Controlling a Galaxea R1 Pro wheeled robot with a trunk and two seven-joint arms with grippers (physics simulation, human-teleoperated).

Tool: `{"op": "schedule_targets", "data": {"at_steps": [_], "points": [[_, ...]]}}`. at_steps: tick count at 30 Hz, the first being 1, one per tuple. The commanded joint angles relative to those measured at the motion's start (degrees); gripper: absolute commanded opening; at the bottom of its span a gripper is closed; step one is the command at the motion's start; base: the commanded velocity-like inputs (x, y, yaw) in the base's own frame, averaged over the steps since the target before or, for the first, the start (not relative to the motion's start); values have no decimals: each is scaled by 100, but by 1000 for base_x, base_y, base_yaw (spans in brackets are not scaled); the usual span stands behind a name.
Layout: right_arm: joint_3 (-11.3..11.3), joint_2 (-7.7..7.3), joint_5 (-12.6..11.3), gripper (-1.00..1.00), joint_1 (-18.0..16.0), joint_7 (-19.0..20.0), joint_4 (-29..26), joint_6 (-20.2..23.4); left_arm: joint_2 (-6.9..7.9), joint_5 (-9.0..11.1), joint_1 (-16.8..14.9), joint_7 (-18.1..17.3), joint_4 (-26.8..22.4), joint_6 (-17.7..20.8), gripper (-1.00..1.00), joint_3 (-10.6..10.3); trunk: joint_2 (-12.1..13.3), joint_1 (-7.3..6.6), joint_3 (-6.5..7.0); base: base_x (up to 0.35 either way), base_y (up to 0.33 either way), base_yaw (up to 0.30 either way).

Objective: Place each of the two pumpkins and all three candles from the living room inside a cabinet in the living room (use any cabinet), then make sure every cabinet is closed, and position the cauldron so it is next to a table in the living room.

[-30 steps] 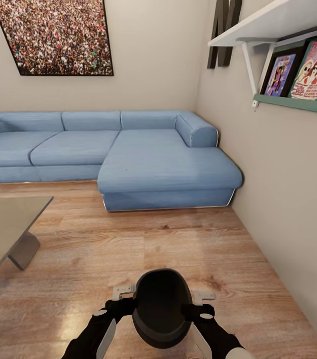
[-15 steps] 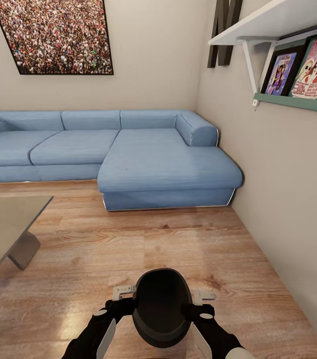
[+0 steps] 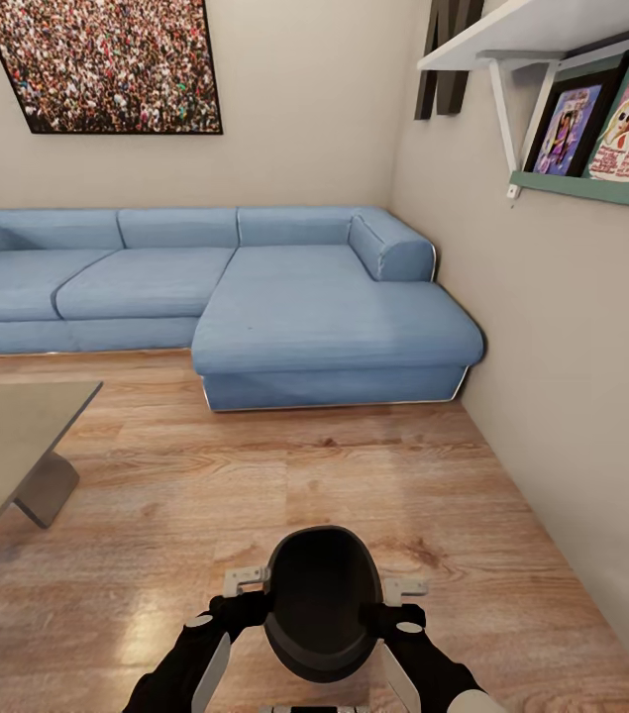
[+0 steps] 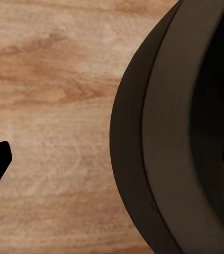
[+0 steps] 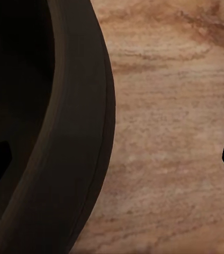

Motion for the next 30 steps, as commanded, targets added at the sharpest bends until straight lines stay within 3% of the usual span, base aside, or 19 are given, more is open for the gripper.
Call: {"op": "schedule_targets", "data": {"at_steps": [1,24,30], "points": [[33,0,-20,100,-1,-51,-8,37,-6,-1,0,-12,-13,36,100,28,-2,-1,-5,0,0,0],[35,0,-20,100,0,-51,-8,37,-13,-1,0,-27,-13,45,100,25,-2,-1,-5,0,0,0],[33,0,-20,100,1,-51,-8,37,-13,0,0,-31,-6,45,100,19,-10,14,-138,0,0,0]]}}
